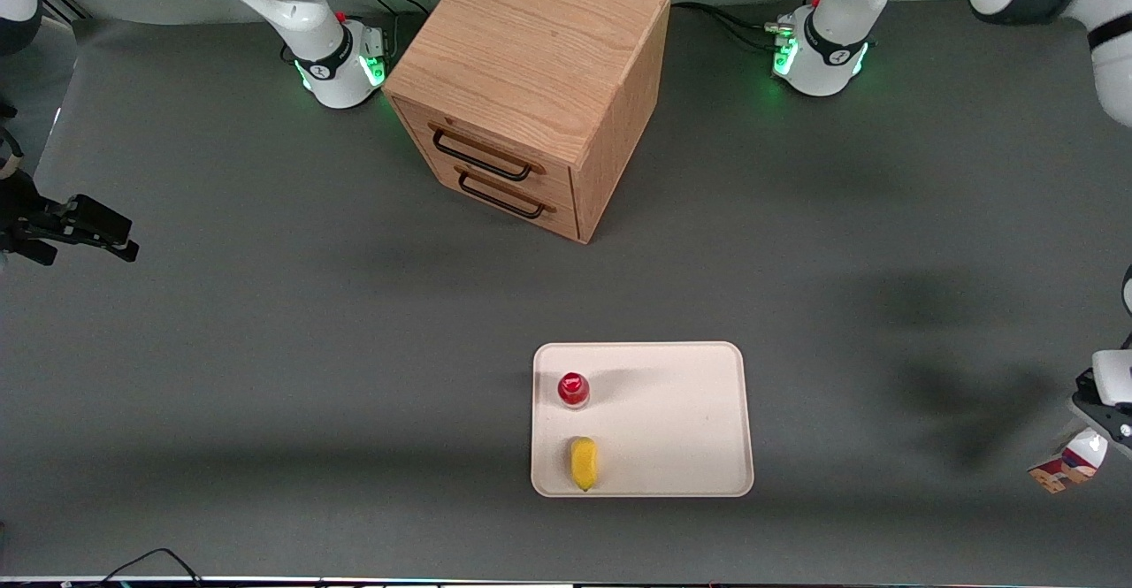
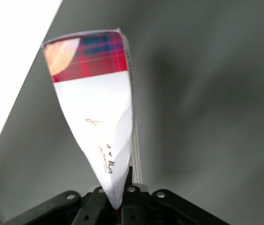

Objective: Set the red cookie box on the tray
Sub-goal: 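Carry the upright cookie box with the left gripper over the tray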

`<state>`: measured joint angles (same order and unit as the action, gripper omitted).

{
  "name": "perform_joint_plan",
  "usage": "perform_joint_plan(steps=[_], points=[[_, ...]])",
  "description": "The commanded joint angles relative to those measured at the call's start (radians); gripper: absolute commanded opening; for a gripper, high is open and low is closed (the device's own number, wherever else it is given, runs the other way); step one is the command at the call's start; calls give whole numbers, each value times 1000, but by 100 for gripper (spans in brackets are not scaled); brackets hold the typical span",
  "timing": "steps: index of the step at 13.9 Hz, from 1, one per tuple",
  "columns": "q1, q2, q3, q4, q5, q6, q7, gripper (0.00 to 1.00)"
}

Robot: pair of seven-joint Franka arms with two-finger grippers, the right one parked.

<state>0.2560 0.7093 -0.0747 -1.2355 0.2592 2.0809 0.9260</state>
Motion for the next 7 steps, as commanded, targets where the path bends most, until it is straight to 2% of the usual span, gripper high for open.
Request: perform_joint_plan(steps=[1, 5, 7], points=[[-139, -111, 20, -30, 12, -187, -375, 0], [-350, -153, 9, -29, 15, -379, -894, 0], [-447, -148, 9, -29, 2, -421, -1046, 0]])
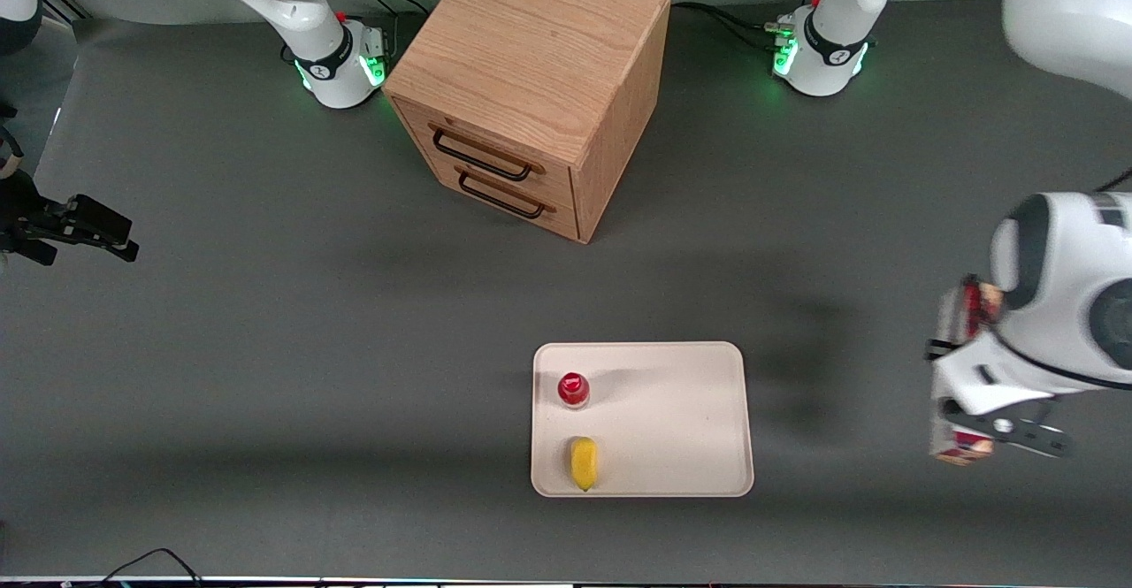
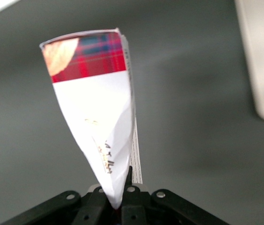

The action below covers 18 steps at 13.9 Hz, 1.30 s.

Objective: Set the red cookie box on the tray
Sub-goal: 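Carry the upright cookie box with the left gripper over the tray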

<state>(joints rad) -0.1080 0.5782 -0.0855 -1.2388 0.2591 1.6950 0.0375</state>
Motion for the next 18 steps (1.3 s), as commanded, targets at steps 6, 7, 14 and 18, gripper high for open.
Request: perform_joint_plan(steps=[6, 7, 14, 18], points=[[-229, 136, 12, 57, -159, 83, -459, 0], [-242, 167, 12, 77, -162, 124, -488, 0], [-263, 371, 23, 177, -135, 316, -568, 0], [-262, 385, 24, 179, -119, 331, -562, 0]])
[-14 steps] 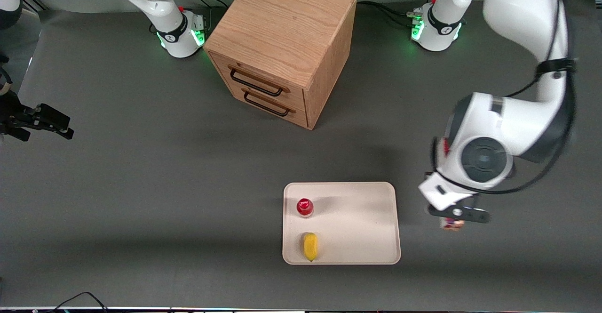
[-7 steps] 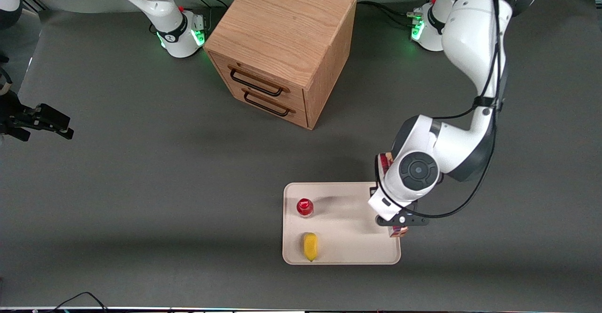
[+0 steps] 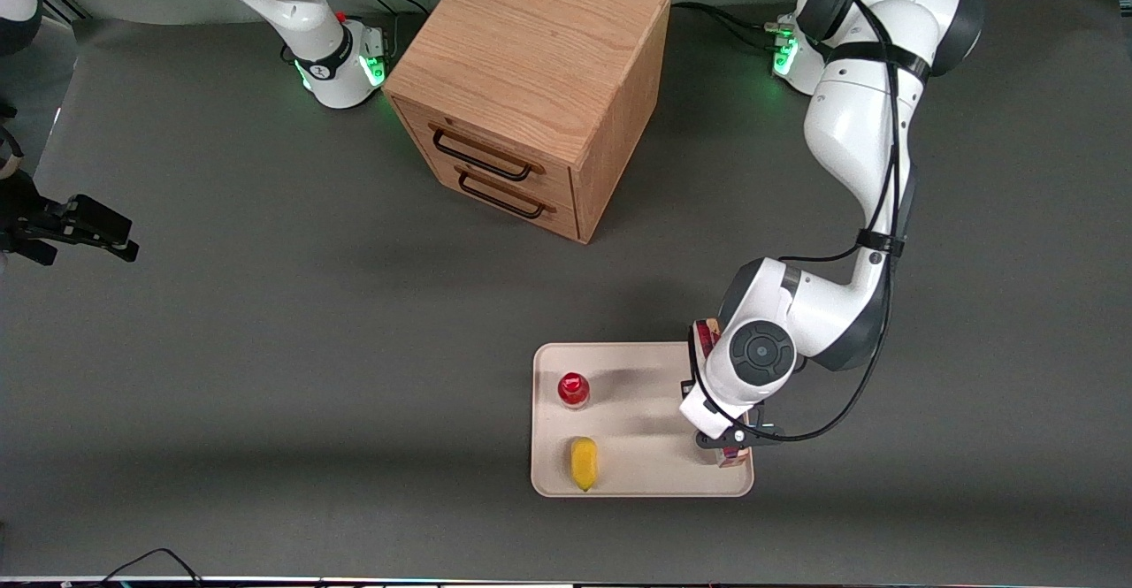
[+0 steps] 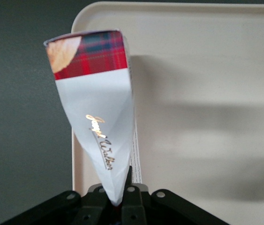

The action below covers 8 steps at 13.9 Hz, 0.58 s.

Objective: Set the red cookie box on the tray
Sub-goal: 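Lower the cookie box onto the tray beside the apple and open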

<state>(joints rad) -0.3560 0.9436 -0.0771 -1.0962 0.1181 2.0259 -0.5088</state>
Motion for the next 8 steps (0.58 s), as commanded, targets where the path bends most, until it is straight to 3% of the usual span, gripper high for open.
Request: perform_joint_plan(steps=[1, 3, 6, 8], points=[[-14, 20, 16, 36, 26, 1, -16, 0], [-11, 27, 16, 35, 29, 37, -16, 5], [-12, 40, 25, 32, 43, 47, -16, 68], [-14, 34, 26, 27, 44, 45, -17, 75]])
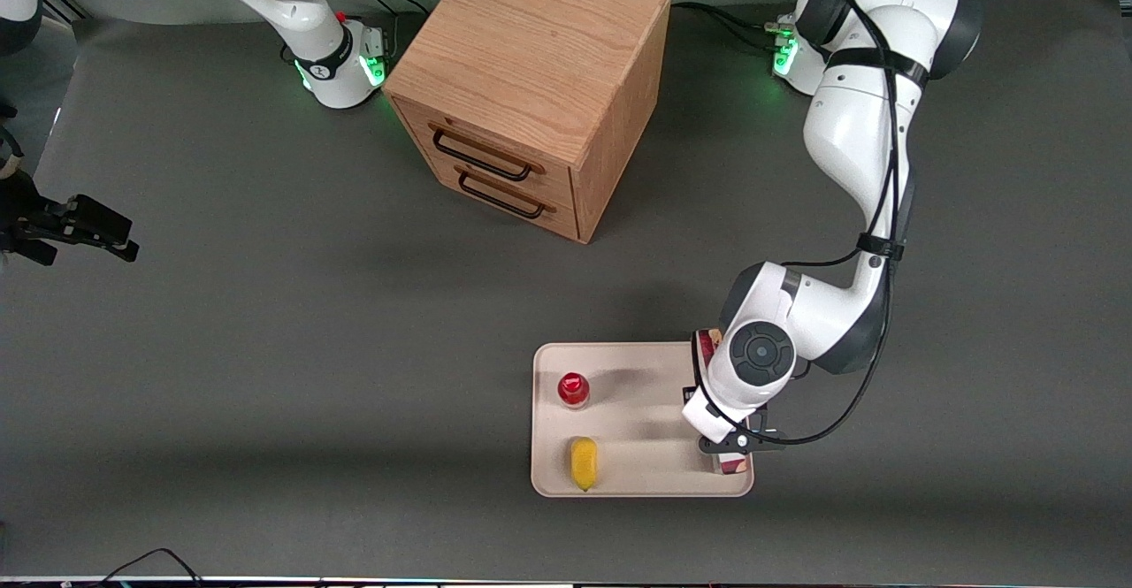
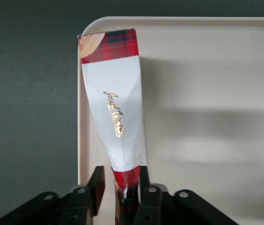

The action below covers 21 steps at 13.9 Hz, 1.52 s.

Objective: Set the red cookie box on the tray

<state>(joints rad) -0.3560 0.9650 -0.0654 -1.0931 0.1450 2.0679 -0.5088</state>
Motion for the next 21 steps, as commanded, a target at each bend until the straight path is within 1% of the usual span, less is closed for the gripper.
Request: perform_joint_plan(steps=[1, 2, 3, 6, 8, 9, 10, 12, 14, 16, 18, 20, 21], points=[[-11, 6, 15, 24, 24, -18, -13, 88], [-8, -11, 16, 24, 40, -34, -8, 100], [-6, -29, 16, 25, 45, -70, 12, 100], [15, -127, 15, 30, 25, -247, 79, 100], [44, -227, 16, 26, -30, -334, 139, 100], [63, -283, 33, 19, -44, -376, 189, 100], [102, -339, 39, 13, -65, -418, 237, 100], [150, -452, 50, -45, -82, -486, 358, 100], [152, -582, 117, -143, -87, -488, 412, 100], [153, -694, 157, -223, -96, -508, 487, 100], [152, -793, 203, -275, -100, -554, 524, 100], [186, -848, 245, -275, -184, -649, 526, 100], [180, -868, 281, -280, -189, -657, 524, 100]])
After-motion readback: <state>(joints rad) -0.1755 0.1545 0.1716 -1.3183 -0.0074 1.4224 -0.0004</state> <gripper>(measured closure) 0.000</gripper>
